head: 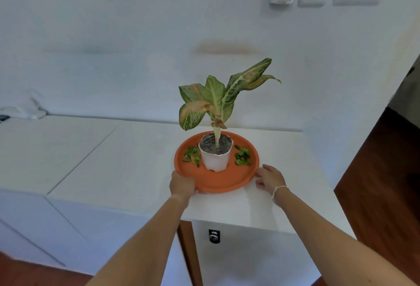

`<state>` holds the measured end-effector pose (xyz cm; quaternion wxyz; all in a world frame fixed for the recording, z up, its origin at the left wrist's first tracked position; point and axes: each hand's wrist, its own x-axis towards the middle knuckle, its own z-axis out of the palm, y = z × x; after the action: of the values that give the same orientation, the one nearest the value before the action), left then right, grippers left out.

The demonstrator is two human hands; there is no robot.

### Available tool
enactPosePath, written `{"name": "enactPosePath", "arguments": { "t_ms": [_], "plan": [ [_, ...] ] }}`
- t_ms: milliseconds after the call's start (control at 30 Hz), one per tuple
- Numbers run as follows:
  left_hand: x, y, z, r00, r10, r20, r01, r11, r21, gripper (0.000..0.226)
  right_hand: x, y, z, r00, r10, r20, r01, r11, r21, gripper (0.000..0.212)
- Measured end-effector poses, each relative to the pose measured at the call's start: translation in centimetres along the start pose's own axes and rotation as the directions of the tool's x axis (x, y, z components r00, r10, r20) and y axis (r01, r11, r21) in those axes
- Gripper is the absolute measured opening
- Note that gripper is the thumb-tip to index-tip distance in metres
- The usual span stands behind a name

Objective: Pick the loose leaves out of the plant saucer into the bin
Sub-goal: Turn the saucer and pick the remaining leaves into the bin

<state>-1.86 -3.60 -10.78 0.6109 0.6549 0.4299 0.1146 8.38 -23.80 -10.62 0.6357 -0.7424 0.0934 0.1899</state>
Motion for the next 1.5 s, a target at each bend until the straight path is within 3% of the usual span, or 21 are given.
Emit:
{"name": "enactPosePath", "arguments": {
  "t_ms": [100,200,367,600,767,1100,1233,1400,1500],
  "plan": [
    [1.1,-0.1,-1.0,0.998,0.008,0.059,-0.008,1.0,-0.007,0.052,0.3,0.1,-0.1,0.999,0.034,0.019,-0.035,0.997,0.076,0.054],
    [2.6,0.0,-1.9,0.992,-0.01,0.126,0.01,1.0,0.007,0.057,0.1,-0.1,-0.2,0.998,0.067,0.017,-0.069,0.991,0.118,0.033],
    [4.4,0.5,-2.7,0.974,-0.05,0.221,0.053,0.999,-0.006,0.062,-0.6,0.1,0.5,0.994,0.106,-0.008,-0.103,0.975,0.199,0.027],
    [6.2,0.4,-2.5,0.982,-0.012,0.188,0.022,0.999,-0.048,0.057,-1.4,0.6,2.4,0.976,0.195,-0.092,-0.16,0.941,0.299,0.015],
    [5.1,0.4,-1.6,0.964,-0.045,0.262,0.087,0.985,-0.152,0.06,-2.0,0.9,4.9,0.959,0.246,-0.139,-0.166,0.89,0.424,0.006],
    [3.7,-0.2,-0.4,0.934,-0.049,0.353,0.154,0.948,-0.277,0.063,-3.1,0.9,5.9,0.972,0.233,-0.037,-0.193,0.877,0.439,0.011],
    [5.2,0.0,-0.9,0.936,-0.071,0.345,0.145,0.97,-0.195,0.063,-2.8,0.8,4.9,0.975,0.216,-0.045,-0.186,0.915,0.357,0.008],
    [6.8,0.4,-2.1,0.978,-0.051,0.201,0.067,0.995,-0.071,0.026,-2.1,-0.5,3.6,0.979,0.192,-0.066,-0.163,0.936,0.311,0.013],
    [7.6,0.4,-2.9,0.987,-0.046,0.155,0.053,0.998,-0.04,0.025,-1.9,-0.7,3.2,0.98,0.185,-0.07,-0.154,0.937,0.313,0.011]
  ]
}}
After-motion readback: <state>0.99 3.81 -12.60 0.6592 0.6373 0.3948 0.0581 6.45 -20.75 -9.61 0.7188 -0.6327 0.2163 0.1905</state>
